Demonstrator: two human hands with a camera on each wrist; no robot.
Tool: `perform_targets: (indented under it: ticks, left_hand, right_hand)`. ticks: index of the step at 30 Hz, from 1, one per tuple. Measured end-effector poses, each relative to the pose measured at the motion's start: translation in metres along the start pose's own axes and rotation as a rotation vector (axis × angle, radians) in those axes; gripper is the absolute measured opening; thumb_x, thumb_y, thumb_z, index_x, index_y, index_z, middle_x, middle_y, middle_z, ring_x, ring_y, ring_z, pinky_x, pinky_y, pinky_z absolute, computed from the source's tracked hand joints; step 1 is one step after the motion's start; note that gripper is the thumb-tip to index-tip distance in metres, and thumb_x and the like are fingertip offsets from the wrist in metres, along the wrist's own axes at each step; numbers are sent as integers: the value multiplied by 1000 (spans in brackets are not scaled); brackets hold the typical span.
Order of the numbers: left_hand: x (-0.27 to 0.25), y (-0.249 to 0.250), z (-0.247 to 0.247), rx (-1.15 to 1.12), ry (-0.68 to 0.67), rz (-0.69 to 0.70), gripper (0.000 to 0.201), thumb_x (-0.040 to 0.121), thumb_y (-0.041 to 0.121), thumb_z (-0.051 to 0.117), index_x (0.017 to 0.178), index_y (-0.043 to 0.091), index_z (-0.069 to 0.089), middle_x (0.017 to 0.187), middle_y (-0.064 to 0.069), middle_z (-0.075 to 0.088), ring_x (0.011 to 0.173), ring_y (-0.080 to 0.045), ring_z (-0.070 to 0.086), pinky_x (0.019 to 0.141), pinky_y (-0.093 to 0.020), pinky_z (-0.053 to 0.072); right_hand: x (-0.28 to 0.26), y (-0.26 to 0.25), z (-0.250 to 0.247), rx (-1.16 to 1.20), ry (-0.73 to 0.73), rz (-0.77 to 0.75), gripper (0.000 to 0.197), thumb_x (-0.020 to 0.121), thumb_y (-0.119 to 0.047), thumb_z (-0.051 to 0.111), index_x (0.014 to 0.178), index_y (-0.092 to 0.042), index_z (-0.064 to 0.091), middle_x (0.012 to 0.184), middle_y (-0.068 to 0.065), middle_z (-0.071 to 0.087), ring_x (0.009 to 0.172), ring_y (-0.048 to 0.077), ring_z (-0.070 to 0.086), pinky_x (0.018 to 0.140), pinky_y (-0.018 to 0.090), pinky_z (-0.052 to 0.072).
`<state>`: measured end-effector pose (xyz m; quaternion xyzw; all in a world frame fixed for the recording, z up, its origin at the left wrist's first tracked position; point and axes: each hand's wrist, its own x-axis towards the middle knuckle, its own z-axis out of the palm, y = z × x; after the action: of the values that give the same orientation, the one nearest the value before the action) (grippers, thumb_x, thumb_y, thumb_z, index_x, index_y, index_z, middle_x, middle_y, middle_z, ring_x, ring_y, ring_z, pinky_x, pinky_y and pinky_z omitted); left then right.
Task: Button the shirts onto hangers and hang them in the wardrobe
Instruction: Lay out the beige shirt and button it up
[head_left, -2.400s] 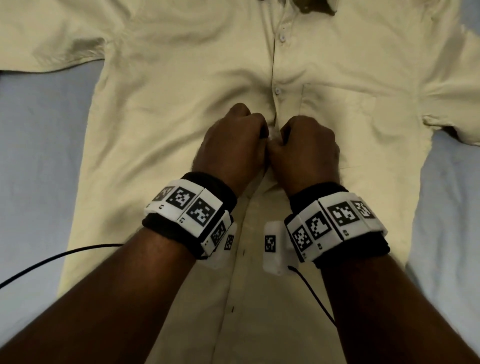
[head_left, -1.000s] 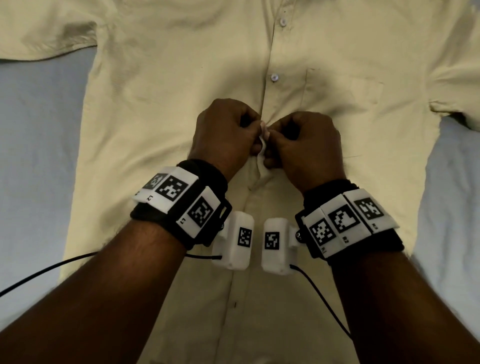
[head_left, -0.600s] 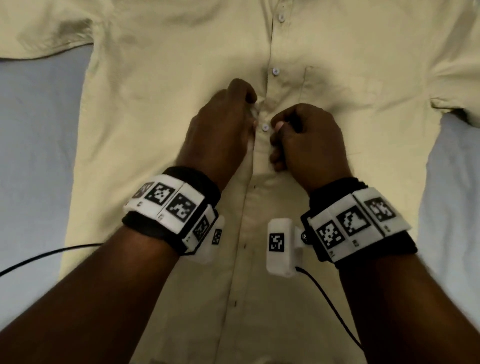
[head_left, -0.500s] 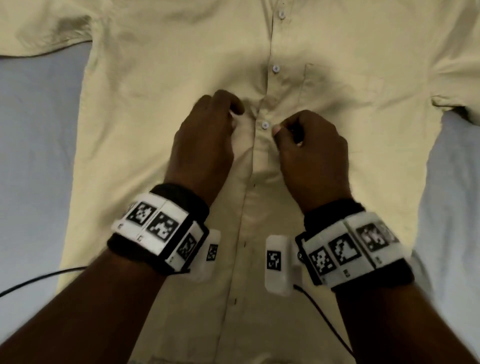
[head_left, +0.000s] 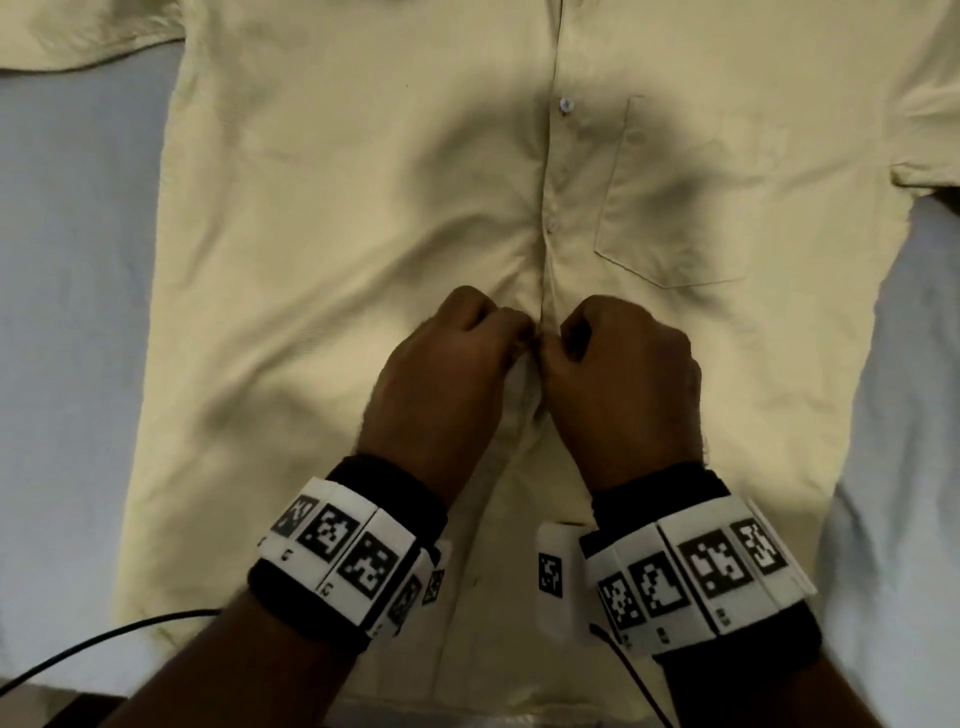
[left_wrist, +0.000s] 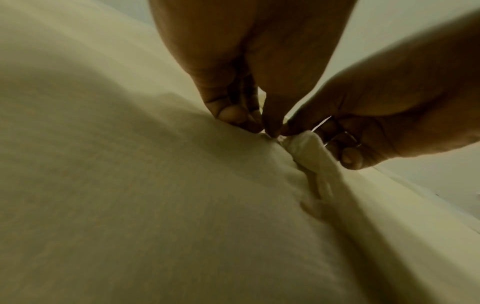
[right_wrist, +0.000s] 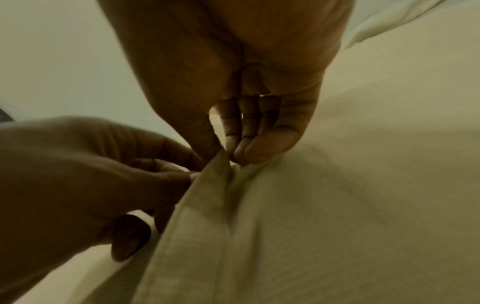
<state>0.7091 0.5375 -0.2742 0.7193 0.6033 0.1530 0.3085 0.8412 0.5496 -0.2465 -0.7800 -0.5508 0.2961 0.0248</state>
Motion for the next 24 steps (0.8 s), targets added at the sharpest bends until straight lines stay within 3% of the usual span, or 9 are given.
perform_targets:
  ticks: [3,6,8,11,14,16,20,22,24]
  left_hand:
    - [2,2,2,20,-23,-10,11,91,11,68,101,13,72,99,-4,62,74,-23,63,60,-32,51]
    - [5,-1,-2,-20,-50,-47,6,91,15,70,96,15,70,97,-1,63,78,-19,62,63,-27,43]
    - [6,-2,-7,-22,-72,-64,5,92,19,68,96,20,70,94,4,64,80,-15,60,67,-24,39]
    - [6,-3,-13,-21,-103,-83,9,91,17,67,96,25,68,91,7,66,83,-13,60,70,-26,44]
    - [6,-5,-15,-111,-112,-166,10,90,17,69,93,26,70,88,13,68,83,-5,60,69,-11,39]
    - [7,-6,-16,-235,-119,-249,8,88,17,73,92,25,73,85,15,70,79,-1,63,70,-7,42]
    - [9,-6,-18,-323,-122,-280,8,84,19,79,90,24,76,77,11,71,70,-1,67,74,-26,57]
    - [10,-6,-18,-329,-122,-280,8,83,17,79,89,22,76,76,10,72,67,-1,68,74,-25,58]
    - [11,-6,-18,-357,-139,-286,8,83,15,80,89,20,76,74,9,72,64,0,69,72,-21,57]
  right_hand:
    - [-7,5,4,12,-54,22,17,92,-36,60,81,-23,61,71,-10,55,64,7,48,55,23,33]
    - [-10,9,8,96,-24,50,25,89,-31,62,69,-24,50,64,-9,50,60,5,47,53,16,28]
    - [-12,10,10,161,23,54,22,89,-33,65,72,-24,55,65,-11,54,64,3,52,54,9,31]
    - [-15,8,13,262,45,43,12,90,-31,67,80,-25,65,69,-14,62,69,0,58,60,6,38]
    - [-18,8,18,301,56,8,7,91,-29,66,90,-25,71,78,-13,68,76,3,63,68,14,46]
    - [-19,8,20,309,65,8,7,91,-29,67,89,-24,71,77,-13,68,75,3,63,65,12,43]
    - [-19,8,24,289,76,-27,9,90,-32,67,88,-25,73,76,-13,68,74,3,64,64,12,45]
    - [-19,8,25,287,92,-56,10,90,-31,67,90,-24,74,81,-12,71,77,4,66,68,17,49]
    - [-18,9,26,279,109,-78,11,89,-28,66,91,-24,76,87,-11,73,82,5,67,71,16,48]
